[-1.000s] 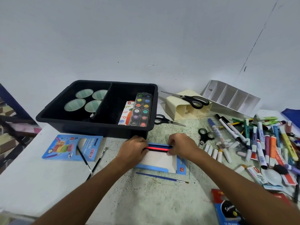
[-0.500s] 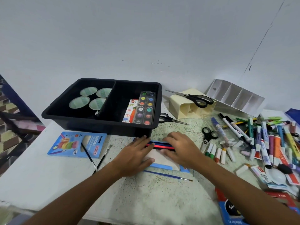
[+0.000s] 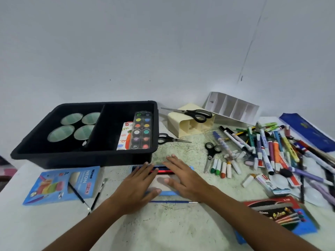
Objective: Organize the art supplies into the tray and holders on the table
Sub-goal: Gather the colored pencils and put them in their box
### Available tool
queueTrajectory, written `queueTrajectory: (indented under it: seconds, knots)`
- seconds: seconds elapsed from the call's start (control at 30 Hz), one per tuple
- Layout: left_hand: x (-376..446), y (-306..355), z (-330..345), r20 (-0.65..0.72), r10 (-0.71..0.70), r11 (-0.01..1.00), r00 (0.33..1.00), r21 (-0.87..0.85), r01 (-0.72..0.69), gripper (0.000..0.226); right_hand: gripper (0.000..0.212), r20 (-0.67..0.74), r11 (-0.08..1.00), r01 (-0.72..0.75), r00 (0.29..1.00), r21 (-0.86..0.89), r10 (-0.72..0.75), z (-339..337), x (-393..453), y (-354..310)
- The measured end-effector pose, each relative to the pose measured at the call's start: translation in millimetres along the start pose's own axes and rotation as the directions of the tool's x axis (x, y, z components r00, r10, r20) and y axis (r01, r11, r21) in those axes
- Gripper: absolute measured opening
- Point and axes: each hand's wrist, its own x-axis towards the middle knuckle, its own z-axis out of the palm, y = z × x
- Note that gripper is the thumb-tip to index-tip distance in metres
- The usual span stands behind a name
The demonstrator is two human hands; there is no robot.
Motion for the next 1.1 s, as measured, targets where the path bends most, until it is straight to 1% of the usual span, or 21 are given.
queueTrajectory:
  seconds: [0.03,0.1,0.13,0.17,0.27,0.33,0.4,0.47,0.63,0.67,0.73,0.8,0.9,1.0,1.1]
  knots:
    - [1.3,5.2,-7.4,-0.061,0.031,0.999,0.998,-0.033,-0.033,0.081,0.069,-0.066,0.999,-0.015,0.998,0.043,0.017,-5.1,-2.9,0.3]
    - [10.1,17.9,-20.0,-0.167,0.142,0.988,0.976,-0.043,-0.151,0.06,0.055,-0.14,0.996,-0.054,0.988,0.071,0.063,-18.2,-9.9,4.1]
    - [15.8,23.6,-23.5,-0.203,0.193,0.977,0.96,-0.048,-0.207,0.051,0.05,-0.156,0.995,-0.073,0.984,0.063,0.082,-24.4,-13.0,6.1]
    - [25.2,32.0,-27.1,-0.2,0.24,0.962,0.95,-0.083,-0.26,0.045,0.045,-0.177,0.994,-0.098,0.979,0.052,0.106,-32.6,-18.2,10.1]
    - [57.3,59.5,-31.4,-0.173,0.359,0.907,0.917,-0.168,-0.387,0.041,0.037,-0.229,0.985,-0.171,0.958,0.023,0.172,-61.7,-39.7,24.2]
    - [81.0,82.8,-32.9,-0.156,0.427,0.873,0.891,-0.186,-0.451,0.043,0.033,-0.242,0.975,-0.224,0.946,0.003,0.218,-82.2,-59.3,35.4]
    - [105.9,109.8,-33.3,-0.145,0.467,0.845,0.872,-0.217,-0.488,0.045,0.031,-0.256,0.962,-0.273,0.931,-0.019,0.26,-103.7,-81.4,49.3]
    - [131.1,135.4,-31.7,-0.168,0.488,0.826,0.857,-0.23,-0.515,0.045,0.03,-0.274,0.949,-0.31,0.919,-0.056,0.284,-124.7,-101.4,65.6]
    - [201.6,196.0,-25.0,-0.161,0.464,0.854,0.871,-0.18,-0.488,0.051,0.027,-0.372,0.886,-0.407,0.876,-0.224,0.308,-173.1,-135.9,122.1]
    - [217.5,207.0,-21.9,-0.156,0.447,0.87,0.881,-0.15,-0.469,0.053,0.028,-0.38,0.871,-0.42,0.872,-0.256,0.309,-181.4,-139.1,134.9]
    - [245.6,224.4,-12.9,-0.115,0.386,0.915,0.915,-0.078,-0.396,0.059,0.032,-0.367,0.856,-0.402,0.888,-0.325,0.277,-192.7,-142.3,160.1]
    - [266.7,233.3,-0.5,-0.046,0.32,0.947,0.946,-0.003,-0.321,0.065,0.038,-0.325,0.836,-0.383,0.908,-0.393,0.264,-199.4,-141.6,181.7]
    - [282.8,237.4,19.0,0.055,0.235,0.97,0.97,0.044,-0.237,0.07,0.05,-0.228,0.788,-0.391,0.92,-0.475,0.32,-205.1,-139.4,209.6]
    - [284.0,233.4,30.5,0.058,0.218,0.97,0.974,0.101,-0.223,0.07,0.057,-0.114,0.786,-0.346,0.934,-0.512,0.337,-206.8,-135.8,221.9]
    - [279.6,226.5,28.7,0.06,0.171,0.98,0.984,0.092,-0.176,0.071,0.057,-0.06,0.815,-0.262,0.961,-0.517,0.271,-204.6,-136.8,226.9]
